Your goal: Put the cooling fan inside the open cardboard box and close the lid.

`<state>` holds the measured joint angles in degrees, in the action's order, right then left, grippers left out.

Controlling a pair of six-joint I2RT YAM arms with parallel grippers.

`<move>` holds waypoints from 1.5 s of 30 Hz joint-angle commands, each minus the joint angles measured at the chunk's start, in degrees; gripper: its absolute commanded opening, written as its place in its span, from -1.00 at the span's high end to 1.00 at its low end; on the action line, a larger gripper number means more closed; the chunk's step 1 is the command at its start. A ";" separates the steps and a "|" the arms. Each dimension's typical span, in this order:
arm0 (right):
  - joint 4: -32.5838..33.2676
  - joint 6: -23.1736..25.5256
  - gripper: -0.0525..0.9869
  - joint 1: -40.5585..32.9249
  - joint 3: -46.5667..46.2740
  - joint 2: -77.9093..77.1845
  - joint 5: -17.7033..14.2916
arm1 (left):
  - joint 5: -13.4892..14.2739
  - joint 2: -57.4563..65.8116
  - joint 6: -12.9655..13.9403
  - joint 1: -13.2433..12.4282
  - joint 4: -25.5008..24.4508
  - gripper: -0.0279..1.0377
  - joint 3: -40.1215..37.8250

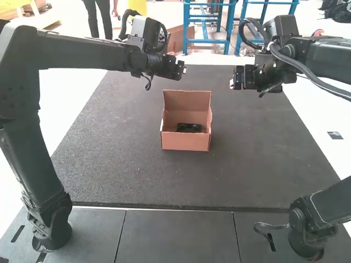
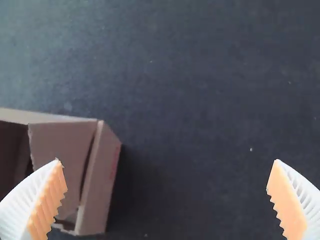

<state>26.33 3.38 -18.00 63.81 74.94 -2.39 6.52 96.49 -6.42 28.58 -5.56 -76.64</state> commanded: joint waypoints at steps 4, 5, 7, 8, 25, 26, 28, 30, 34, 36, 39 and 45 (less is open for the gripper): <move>1.01 -1.97 -0.87 3.15 2.90 -0.05 -1.47 | 0.51 2.21 1.32 0.95 -0.77 -0.86 -1.93; 1.10 -2.06 -0.87 3.41 3.16 0.12 -1.39 | 0.42 2.39 1.32 0.95 -1.12 -0.86 -1.84; 1.10 -2.06 -0.87 3.94 3.86 0.83 -1.12 | 0.33 2.65 1.32 0.87 -1.64 -0.86 -1.49; 1.18 -2.06 -0.87 4.02 4.13 1.26 -0.95 | 0.24 2.92 1.32 0.78 -1.91 -0.86 -1.32; 5.23 -1.09 -0.87 4.20 9.14 6.19 3.71 | -0.99 3.00 -0.35 1.13 -9.55 -0.86 0.26; 5.58 -1.09 -0.87 4.20 9.05 6.27 3.89 | -1.43 2.92 -0.35 1.30 -9.82 -0.86 0.35; 6.19 -1.09 -0.87 4.20 8.96 6.36 4.15 | -1.43 2.92 -0.53 1.83 -10.43 -0.86 0.70; 6.98 -1.09 -0.87 4.20 8.87 6.36 4.33 | -1.60 2.92 -0.62 2.45 -10.43 -0.86 1.49; 7.69 -1.00 -0.87 4.20 8.61 6.36 4.33 | -2.04 3.00 -0.62 3.50 -9.64 -0.86 3.34; 8.13 -1.00 -0.87 4.20 8.61 6.36 4.41 | -2.13 3.09 -0.62 3.77 -8.59 -0.86 4.40; 8.74 -1.00 -0.87 4.20 8.61 6.36 4.41 | -2.04 3.09 -0.62 4.03 -6.74 -0.86 6.15; 9.53 -1.09 -0.87 4.55 8.61 6.36 4.59 | -2.04 3.44 0.00 4.21 -3.58 -0.86 10.11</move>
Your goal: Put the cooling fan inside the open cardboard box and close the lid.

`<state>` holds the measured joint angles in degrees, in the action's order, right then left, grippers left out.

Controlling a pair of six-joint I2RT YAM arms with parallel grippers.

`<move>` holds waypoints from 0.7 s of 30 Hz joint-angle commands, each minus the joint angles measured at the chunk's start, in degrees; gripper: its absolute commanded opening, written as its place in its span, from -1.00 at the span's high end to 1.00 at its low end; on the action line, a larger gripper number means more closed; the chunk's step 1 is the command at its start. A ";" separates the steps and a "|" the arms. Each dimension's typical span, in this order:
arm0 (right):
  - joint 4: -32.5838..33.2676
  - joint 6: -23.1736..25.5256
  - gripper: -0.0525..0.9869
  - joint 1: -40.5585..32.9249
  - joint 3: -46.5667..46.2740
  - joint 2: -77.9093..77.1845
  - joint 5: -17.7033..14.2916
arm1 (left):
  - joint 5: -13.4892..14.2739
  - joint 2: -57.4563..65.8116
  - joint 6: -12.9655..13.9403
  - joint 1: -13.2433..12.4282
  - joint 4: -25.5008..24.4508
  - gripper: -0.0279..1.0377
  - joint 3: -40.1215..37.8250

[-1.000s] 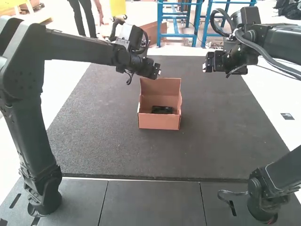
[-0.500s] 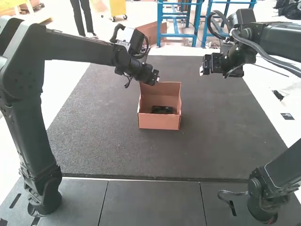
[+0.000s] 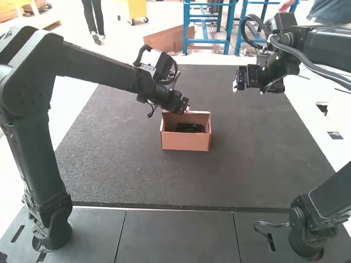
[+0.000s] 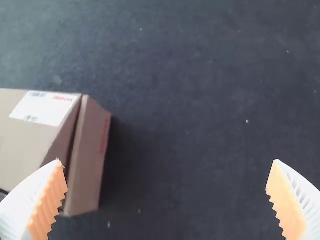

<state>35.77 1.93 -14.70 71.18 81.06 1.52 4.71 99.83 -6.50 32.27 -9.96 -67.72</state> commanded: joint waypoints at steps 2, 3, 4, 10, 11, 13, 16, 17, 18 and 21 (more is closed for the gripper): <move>0.27 0.35 -0.87 1.52 1.16 0.15 0.77 | -0.23 0.19 0.09 0.51 1.08 -0.86 2.42; 0.53 0.35 -0.87 1.60 1.16 0.24 0.85 | -0.14 0.19 0.00 0.51 1.52 -0.86 3.21; 0.53 0.35 -0.87 1.60 1.16 0.24 0.77 | -0.14 0.10 0.17 0.51 1.87 -0.86 3.92; 0.97 0.26 -0.87 1.60 0.98 0.15 0.85 | 0.30 0.72 0.97 0.51 4.42 -0.86 7.08; 0.97 0.26 -0.87 1.60 0.98 0.24 0.85 | 0.39 0.98 1.67 0.60 4.51 -0.86 7.52; 1.15 0.18 -0.87 1.60 0.98 0.15 0.94 | 0.48 1.77 2.20 0.86 5.47 -0.86 8.66; 1.23 0.26 -0.87 1.60 0.89 0.24 0.94 | 0.56 2.12 2.46 0.69 6.53 -0.86 9.28; 1.23 0.26 -0.87 1.60 0.98 0.15 1.03 | 0.48 2.12 2.46 0.60 6.62 -0.86 9.19; 1.23 0.26 -0.87 1.60 0.89 0.15 1.12 | 0.48 1.95 2.55 0.60 6.62 -0.86 8.84; 1.41 0.35 -0.87 1.60 1.16 0.15 2.52 | 0.56 -0.52 2.55 0.25 4.86 -0.87 5.67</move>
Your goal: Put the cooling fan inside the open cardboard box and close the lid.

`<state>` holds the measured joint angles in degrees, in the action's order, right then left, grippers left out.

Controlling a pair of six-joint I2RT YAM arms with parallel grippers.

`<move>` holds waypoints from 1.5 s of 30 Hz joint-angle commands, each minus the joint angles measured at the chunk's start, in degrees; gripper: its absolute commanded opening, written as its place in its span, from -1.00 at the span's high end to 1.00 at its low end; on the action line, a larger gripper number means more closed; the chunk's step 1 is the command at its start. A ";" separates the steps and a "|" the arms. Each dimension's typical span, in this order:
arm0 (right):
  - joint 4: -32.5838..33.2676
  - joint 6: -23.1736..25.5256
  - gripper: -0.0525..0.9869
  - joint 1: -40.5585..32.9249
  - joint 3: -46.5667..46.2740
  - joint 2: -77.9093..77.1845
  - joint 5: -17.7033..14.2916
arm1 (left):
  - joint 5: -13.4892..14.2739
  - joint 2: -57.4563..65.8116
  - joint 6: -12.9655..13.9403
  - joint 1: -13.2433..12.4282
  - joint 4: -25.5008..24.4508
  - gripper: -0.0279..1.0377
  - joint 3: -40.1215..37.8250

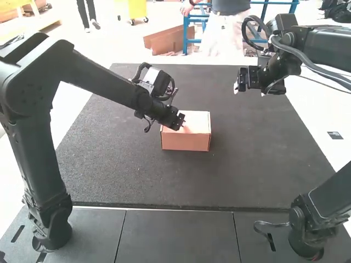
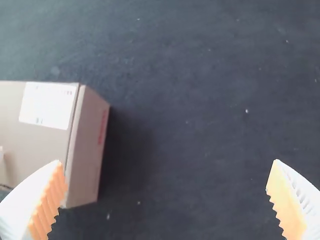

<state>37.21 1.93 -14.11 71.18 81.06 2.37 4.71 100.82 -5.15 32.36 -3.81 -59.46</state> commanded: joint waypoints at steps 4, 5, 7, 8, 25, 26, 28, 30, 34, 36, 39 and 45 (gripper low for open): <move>-0.12 0.70 -0.87 1.01 1.68 -0.20 4.22 | 0.39 -9.23 0.66 -1.86 -5.15 -0.87 -12.43; -0.12 0.70 -0.87 1.01 1.86 -0.46 5.28 | 0.21 -10.99 0.58 -2.39 -6.38 -0.87 -15.16; -0.21 0.70 -0.87 1.01 1.68 -1.34 7.03 | -1.37 -13.63 0.49 -3.44 -8.84 -0.87 -19.29; -0.82 0.70 -0.87 1.01 1.51 -1.95 7.91 | -2.78 -14.42 0.31 -3.71 -9.81 -0.87 -20.61; -21.48 -2.99 -0.86 1.01 -9.83 -16.02 3.17 | -1.63 -34.19 -3.38 -7.05 -5.77 -0.87 -6.37; -21.83 -2.99 -0.86 1.01 -10.71 -16.72 2.99 | -0.14 -36.30 -3.29 -7.05 -2.95 -0.87 -3.38; -22.27 -3.08 -0.86 1.01 -12.64 -18.30 2.20 | 1.97 -40.96 -3.20 -6.87 4.96 -0.87 2.77; -22.62 -3.08 -0.86 1.01 -14.93 -20.06 2.11 | 1.97 -45.88 -2.32 -6.96 11.90 -0.87 9.63; -24.12 -2.99 -0.86 1.01 -19.94 -24.63 2.20 | 3.20 -54.67 -2.15 -7.05 18.58 -0.87 20.26; -26.31 -2.73 -0.86 1.01 -23.28 -27.00 2.02 | 4.52 -58.10 -2.06 -7.13 18.76 -0.87 24.13; -30.27 -2.73 -0.86 1.01 -29.17 -31.93 0.00 | 5.40 -62.76 -2.15 -7.13 18.67 -0.86 28.96; -39.50 -3.34 -0.86 1.01 -41.47 -44.05 -2.37 | 5.66 -71.37 -1.80 -6.96 18.93 -0.86 37.40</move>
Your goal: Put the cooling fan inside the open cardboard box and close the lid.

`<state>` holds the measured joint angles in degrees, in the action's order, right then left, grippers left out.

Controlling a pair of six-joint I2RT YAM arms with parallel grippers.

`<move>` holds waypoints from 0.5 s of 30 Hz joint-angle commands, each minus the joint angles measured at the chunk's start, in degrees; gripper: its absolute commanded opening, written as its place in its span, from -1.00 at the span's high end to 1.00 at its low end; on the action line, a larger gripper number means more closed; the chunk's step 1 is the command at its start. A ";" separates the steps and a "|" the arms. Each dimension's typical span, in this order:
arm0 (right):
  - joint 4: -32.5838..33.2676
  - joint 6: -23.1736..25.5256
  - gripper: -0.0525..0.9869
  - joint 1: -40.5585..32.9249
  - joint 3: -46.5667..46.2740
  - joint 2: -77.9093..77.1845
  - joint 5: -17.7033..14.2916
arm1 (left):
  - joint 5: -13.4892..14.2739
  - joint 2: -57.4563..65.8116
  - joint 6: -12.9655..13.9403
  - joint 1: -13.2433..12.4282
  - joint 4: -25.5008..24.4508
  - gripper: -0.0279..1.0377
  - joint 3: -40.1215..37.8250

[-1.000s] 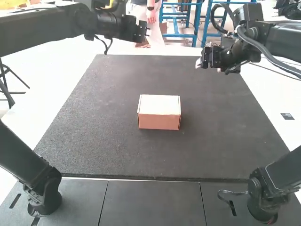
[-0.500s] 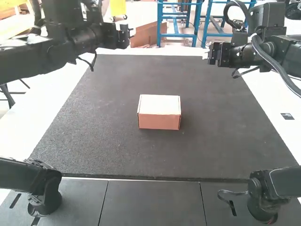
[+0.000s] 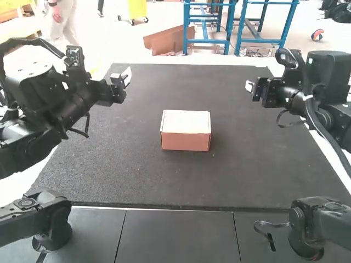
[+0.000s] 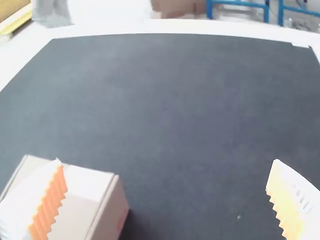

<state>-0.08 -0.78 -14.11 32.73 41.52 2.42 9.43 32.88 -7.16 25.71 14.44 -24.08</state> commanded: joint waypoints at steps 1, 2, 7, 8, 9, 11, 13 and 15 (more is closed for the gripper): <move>-3.44 -0.72 -0.86 1.01 -4.78 -6.62 -2.50 | 0.94 -4.67 0.30 -0.23 0.77 -0.86 3.60; -4.05 -0.89 -0.86 1.01 -6.45 -8.73 -2.50 | 0.76 -6.08 0.30 -0.23 1.12 -0.87 5.09; -6.87 -2.56 -0.86 1.01 -14.01 -19.11 -3.03 | 0.24 -12.49 0.48 -0.23 4.72 -0.87 13.18; -6.87 -3.27 -0.86 1.01 -15.50 -20.86 -3.12 | 0.15 -13.55 0.48 -0.23 4.72 -0.87 14.41; -9.15 -3.44 -0.86 1.10 -16.21 -22.27 -3.65 | 0.15 -14.51 0.57 -0.14 4.72 -0.86 15.64; -10.38 -3.44 -0.86 1.19 -16.91 -23.06 -4.35 | 0.15 -16.62 0.57 -0.14 4.11 -0.86 17.66; -10.73 -3.44 -0.86 1.19 -18.05 -23.15 -4.44 | 0.15 -18.65 0.48 -0.23 2.88 -0.86 19.24; -12.58 -3.71 -0.86 1.19 -20.51 -23.68 -4.70 | 0.15 -20.84 0.39 -0.40 1.74 -0.86 21.09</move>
<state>-11.22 -3.42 -14.06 14.13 18.92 -0.95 9.45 14.66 -7.09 25.71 16.34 -4.12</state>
